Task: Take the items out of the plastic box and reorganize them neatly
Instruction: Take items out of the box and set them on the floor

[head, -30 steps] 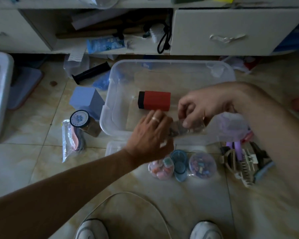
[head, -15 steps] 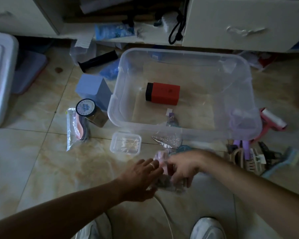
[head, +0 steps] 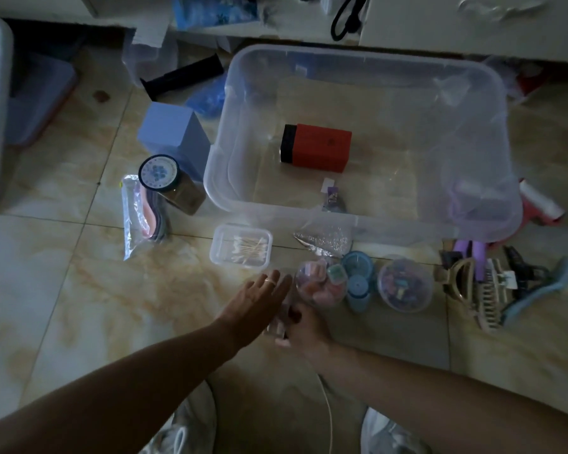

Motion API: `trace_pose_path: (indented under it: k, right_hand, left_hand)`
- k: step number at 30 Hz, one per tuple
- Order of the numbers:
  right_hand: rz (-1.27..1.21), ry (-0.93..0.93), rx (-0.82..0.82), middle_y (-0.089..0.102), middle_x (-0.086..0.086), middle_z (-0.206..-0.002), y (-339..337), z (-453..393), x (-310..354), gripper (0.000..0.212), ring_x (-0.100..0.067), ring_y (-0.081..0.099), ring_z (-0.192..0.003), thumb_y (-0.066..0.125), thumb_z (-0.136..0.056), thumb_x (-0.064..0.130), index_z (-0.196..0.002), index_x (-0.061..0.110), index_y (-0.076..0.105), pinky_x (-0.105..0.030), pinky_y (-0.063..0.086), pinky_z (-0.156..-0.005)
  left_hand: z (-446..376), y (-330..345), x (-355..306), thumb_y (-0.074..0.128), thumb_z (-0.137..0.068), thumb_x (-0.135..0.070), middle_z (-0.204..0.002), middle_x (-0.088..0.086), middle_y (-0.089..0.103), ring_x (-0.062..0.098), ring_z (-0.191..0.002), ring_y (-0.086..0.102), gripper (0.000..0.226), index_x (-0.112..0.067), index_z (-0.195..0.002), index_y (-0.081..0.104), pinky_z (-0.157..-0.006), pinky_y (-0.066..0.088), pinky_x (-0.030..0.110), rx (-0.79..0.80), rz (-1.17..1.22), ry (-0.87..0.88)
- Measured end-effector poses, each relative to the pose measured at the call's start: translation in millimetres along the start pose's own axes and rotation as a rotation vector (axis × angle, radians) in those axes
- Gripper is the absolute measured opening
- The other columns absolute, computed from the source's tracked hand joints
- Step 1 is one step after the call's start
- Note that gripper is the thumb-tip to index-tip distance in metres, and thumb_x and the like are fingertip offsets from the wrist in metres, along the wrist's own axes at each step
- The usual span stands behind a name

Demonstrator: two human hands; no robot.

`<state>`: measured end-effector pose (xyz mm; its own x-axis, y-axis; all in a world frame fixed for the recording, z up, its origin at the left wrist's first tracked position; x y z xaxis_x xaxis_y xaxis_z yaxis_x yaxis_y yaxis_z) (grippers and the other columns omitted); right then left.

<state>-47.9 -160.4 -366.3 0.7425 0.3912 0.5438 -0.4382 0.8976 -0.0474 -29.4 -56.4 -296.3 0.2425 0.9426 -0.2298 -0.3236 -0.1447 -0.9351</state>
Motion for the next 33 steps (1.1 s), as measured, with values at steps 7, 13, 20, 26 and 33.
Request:
trace_pose_path:
  k: [7,13,20,26,33]
  right_hand:
    - [0.252,-0.175,-0.227,0.070,0.008,-0.090,-21.5,20.5,18.2,0.014,-0.010,0.065,-0.086,0.061,-0.098,0.026,-0.103,0.016,0.069,0.000,0.035,-0.055]
    - [0.195,-0.154,-0.305,0.073,-0.003,-0.088,-22.8,23.3,14.7,0.021,-0.022,0.071,-0.080,0.064,-0.094,0.034,-0.096,0.014,0.059,-0.031,0.054,-0.068]
    - [0.337,-0.188,-0.289,0.067,-0.006,-0.094,-21.4,31.8,14.2,0.014,-0.025,0.062,-0.086,0.051,-0.101,0.024,-0.091,0.015,0.054,-0.028,0.034,-0.065]
    - [0.495,-0.141,-0.267,0.054,-0.007,-0.115,-18.9,41.6,7.9,0.020,-0.023,0.054,-0.112,0.051,-0.088,0.004,-0.103,0.017,0.048,-0.023,0.036,-0.082]
    - [0.598,-0.641,-0.451,0.054,0.001,-0.094,-38.3,82.4,63.7,0.017,-0.017,0.055,-0.084,0.042,-0.088,0.019,-0.099,0.015,0.054,-0.020,0.038,-0.069]
  left_hand:
    - [-1.9,36.9,9.1,0.056,-0.081,-0.005,-0.138,0.024,0.033,0.041,-0.113,0.050,0.068,-0.003,-0.145,0.033,-0.086,0.051,0.044,0.053,0.300,-0.232]
    - [3.1,33.5,2.4,0.060,-0.065,-0.003,-0.147,0.018,0.018,0.037,-0.120,0.040,0.095,-0.007,-0.150,0.017,-0.090,0.049,0.040,0.071,0.301,-0.148]
    - [4.4,38.1,-0.4,0.062,-0.072,0.016,-0.148,0.021,0.021,0.040,-0.120,0.048,0.089,-0.004,-0.149,0.022,-0.084,0.056,0.043,0.033,0.284,-0.087]
    - [0.8,33.7,-11.1,0.055,-0.093,-0.007,-0.156,0.013,0.023,0.029,-0.139,0.033,0.063,-0.010,-0.151,0.031,-0.106,0.044,0.042,0.039,0.302,-0.112]
    - [-10.8,24.5,-15.7,0.057,-0.090,-0.022,-0.160,0.018,-0.012,0.033,-0.146,0.011,0.094,-0.012,-0.154,-0.011,-0.115,0.029,0.039,0.082,0.145,-0.212]
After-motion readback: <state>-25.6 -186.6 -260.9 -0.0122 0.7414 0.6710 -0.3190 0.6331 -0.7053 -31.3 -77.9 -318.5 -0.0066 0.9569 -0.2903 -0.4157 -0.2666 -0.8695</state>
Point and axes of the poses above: each hand's wrist, its own z-axis away from the middle knuckle, its own y-axis out of the palm, x = y × z, the point moved 7 cm from there along -z, towards the middle knuckle
